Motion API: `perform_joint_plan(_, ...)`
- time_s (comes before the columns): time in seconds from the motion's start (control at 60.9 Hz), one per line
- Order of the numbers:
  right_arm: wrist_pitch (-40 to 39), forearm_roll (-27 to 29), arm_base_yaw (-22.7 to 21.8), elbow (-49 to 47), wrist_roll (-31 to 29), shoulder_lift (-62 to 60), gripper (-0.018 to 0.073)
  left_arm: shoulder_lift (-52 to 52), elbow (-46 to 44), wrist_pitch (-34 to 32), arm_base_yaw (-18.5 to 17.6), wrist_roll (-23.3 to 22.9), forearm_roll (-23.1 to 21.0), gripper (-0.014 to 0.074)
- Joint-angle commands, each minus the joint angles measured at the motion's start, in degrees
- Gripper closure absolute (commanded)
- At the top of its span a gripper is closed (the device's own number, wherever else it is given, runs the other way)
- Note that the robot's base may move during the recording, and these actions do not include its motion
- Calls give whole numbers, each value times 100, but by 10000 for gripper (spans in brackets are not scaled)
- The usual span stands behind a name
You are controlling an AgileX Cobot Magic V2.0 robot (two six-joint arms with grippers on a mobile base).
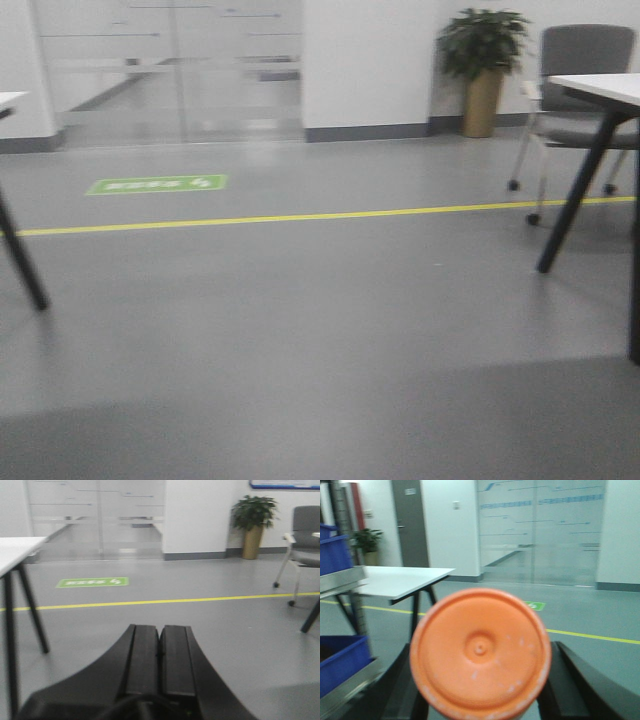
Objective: Grab orange capacitor from left shelf to right conveyor
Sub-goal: 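Hold the capacitor in the right gripper while driving to the conveyor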
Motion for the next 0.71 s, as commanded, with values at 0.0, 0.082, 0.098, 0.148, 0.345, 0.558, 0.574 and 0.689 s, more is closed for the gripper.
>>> perform_joint_plan(0.0, -533, -79, 7, -160, -52, 130, 511, 58, -45, -508, -13, 0, -31, 701)
perform_joint_plan(0.082, -533, -79, 7, -160, -52, 130, 511, 58, -45, -508, -13, 0, -31, 701)
perform_joint_plan(0.098, -533, -79, 7, -160, -52, 130, 511, 58, -45, -508, -13, 0, -31, 701)
perform_joint_plan(0.148, -533, -79, 7, -160, -52, 130, 511, 58, -45, -508, -13, 0, -31, 701)
perform_joint_plan(0.345, -533, -79, 7, -160, -52, 130, 511, 58, -45, -508, -13, 0, -31, 701)
perform_joint_plan(0.558, -533, -79, 7, -160, -52, 130, 511, 58, -45, -508, -13, 0, -31, 701)
perform_joint_plan(0.574, -533, -79, 7, -160, -52, 130, 511, 58, -45, -508, -13, 0, -31, 701)
perform_joint_plan(0.689, -533, -79, 7, -160, -52, 130, 511, 58, -45, -508, -13, 0, -31, 701)
